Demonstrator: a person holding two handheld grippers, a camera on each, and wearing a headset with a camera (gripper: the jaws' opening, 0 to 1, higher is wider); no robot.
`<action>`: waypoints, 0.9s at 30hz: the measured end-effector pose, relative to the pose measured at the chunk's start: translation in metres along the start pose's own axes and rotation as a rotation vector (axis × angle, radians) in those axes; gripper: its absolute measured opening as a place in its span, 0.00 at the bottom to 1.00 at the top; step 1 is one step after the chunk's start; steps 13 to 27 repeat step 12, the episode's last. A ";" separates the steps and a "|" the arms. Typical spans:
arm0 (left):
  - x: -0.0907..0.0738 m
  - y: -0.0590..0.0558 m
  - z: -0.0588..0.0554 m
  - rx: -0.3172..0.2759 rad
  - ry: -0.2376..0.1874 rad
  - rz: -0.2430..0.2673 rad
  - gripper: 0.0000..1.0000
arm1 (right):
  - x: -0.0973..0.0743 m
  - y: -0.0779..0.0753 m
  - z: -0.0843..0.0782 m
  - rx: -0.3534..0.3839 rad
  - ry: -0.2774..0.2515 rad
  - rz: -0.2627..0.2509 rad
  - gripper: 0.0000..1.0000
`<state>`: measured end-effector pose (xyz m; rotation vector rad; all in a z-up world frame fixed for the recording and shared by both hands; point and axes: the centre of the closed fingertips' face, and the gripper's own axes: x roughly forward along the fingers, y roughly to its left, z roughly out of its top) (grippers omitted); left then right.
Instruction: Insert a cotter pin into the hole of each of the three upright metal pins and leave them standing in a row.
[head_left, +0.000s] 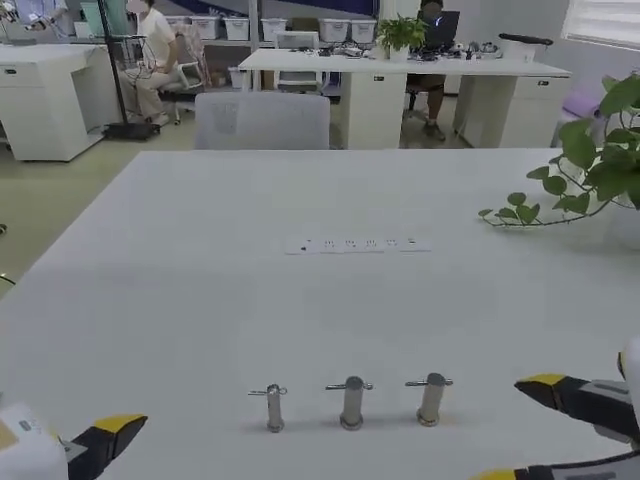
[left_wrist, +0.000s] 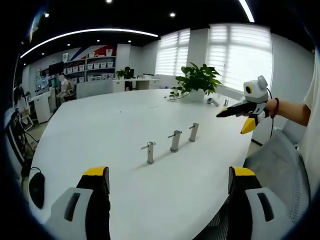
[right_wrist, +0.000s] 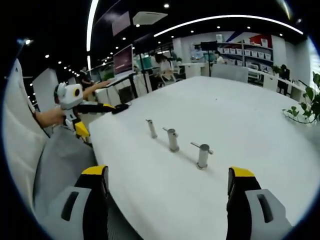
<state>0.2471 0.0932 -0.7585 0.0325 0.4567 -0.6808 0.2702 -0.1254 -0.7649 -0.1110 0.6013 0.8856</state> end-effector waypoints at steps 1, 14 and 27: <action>0.000 0.000 -0.001 -0.001 0.005 -0.001 0.99 | -0.001 0.001 -0.002 -0.004 0.006 0.001 1.00; -0.007 0.000 -0.006 -0.004 0.025 0.023 0.99 | -0.008 0.006 -0.003 -0.021 0.001 -0.013 1.00; -0.007 0.000 -0.006 -0.004 0.025 0.023 0.99 | -0.008 0.006 -0.003 -0.021 0.001 -0.013 1.00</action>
